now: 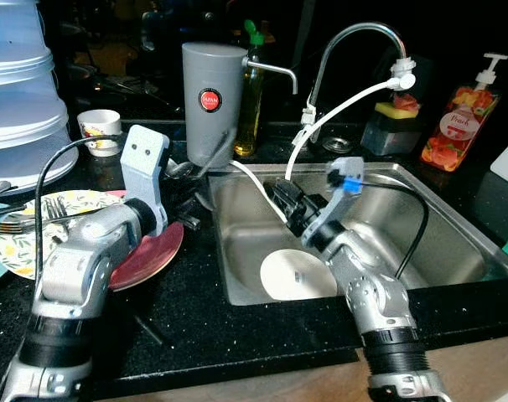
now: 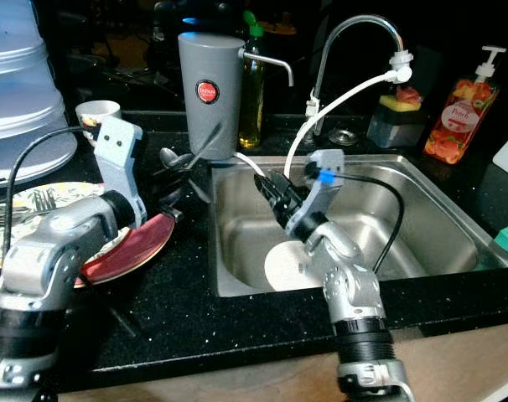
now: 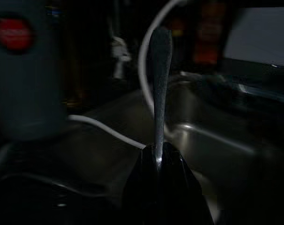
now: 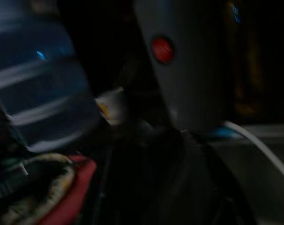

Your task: Kitchen organization

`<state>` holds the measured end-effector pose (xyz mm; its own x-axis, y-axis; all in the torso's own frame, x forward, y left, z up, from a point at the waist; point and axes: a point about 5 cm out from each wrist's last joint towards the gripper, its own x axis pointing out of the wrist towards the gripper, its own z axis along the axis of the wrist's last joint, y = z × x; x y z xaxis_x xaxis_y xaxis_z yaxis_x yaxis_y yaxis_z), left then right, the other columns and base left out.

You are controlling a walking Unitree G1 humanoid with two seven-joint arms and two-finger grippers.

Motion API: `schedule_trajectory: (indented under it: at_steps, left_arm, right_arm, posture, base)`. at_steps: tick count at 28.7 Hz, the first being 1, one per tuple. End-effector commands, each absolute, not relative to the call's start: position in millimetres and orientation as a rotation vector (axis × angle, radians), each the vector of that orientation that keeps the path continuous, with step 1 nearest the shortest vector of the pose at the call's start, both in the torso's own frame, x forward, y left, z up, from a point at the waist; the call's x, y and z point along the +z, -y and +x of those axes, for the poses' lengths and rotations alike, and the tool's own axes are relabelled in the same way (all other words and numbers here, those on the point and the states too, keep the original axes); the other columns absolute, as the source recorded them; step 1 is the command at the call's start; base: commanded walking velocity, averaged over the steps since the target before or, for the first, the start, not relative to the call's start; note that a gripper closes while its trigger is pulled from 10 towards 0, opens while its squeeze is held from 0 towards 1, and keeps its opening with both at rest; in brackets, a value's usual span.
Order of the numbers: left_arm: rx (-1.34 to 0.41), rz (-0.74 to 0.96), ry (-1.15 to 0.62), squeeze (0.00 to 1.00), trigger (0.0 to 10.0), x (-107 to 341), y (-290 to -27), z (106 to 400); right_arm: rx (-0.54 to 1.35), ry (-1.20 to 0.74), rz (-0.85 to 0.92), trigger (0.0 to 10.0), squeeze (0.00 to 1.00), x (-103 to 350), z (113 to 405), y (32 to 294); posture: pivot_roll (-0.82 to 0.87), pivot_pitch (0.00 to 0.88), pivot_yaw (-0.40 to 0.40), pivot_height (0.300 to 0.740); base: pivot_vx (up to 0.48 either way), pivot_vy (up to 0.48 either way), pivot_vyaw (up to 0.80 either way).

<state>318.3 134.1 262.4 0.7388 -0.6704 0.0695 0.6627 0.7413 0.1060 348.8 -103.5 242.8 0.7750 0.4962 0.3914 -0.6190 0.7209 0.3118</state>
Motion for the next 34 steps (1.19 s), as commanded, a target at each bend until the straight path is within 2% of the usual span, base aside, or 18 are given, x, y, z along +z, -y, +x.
schedule_trajectory:
  at_steps: [1,6,7,8,17,20,26,34]
  left_arm:
    - [-0.766,0.069,0.124,0.0,0.0,263.5,-131.0,314.3]
    - [-0.841,0.043,0.154,0.0,0.0,265.3,-123.5,308.8]
    - [-0.848,0.04,0.156,0.0,0.0,265.5,-122.7,308.2]
    - [-0.855,0.037,0.158,0.0,0.0,265.3,-122.4,307.5]
    - [-0.906,0.032,0.147,0.0,0.0,262.1,-119.9,302.0]
    - [-0.883,0.031,0.145,0.0,0.0,260.8,-121.9,304.1]
    - [-0.729,0.026,0.207,0.0,0.0,269.3,-135.4,318.4]
    - [-0.768,0.02,0.194,0.0,0.0,266.8,-131.3,315.2]
  right_arm:
    - [0.614,0.292,0.473,10.0,1.0,246.0,348.5,106.2]
    - [0.619,0.29,0.511,10.0,1.0,250.9,346.2,99.7]
    - [0.623,0.283,0.533,10.0,0.6,251.6,345.5,97.1]
    - [0.626,0.274,0.555,10.0,0.0,252.3,344.7,94.9]
    - [0.63,0.234,0.639,10.0,0.0,251.3,343.1,89.4]
    - [0.65,0.23,0.685,10.0,0.0,253.9,341.8,88.9]
    - [0.641,0.246,0.75,10.0,0.0,257.9,342.0,94.8]
    - [0.675,0.253,0.757,10.0,0.0,260.7,339.4,92.7]
  posture:
    - [0.05,0.01,-0.058,0.74]
    - [0.05,0.016,-0.056,0.74]
    - [0.05,0.016,-0.056,0.74]
    - [0.05,0.016,-0.056,0.74]
    - [0.06,0.022,-0.059,0.74]
    - [0.06,0.026,-0.06,0.74]
    - [0.06,0.026,-0.06,0.74]
    - [0.06,0.026,-0.06,0.74]
  base:
    - [0.0,0.0,0.0]
    - [0.0,0.0,0.0]
    - [0.0,0.0,0.0]
    - [0.0,0.0,0.0]
    - [0.0,0.0,0.0]
    - [0.0,0.0,0.0]
    - [0.0,0.0,0.0]
    - [0.0,0.0,0.0]
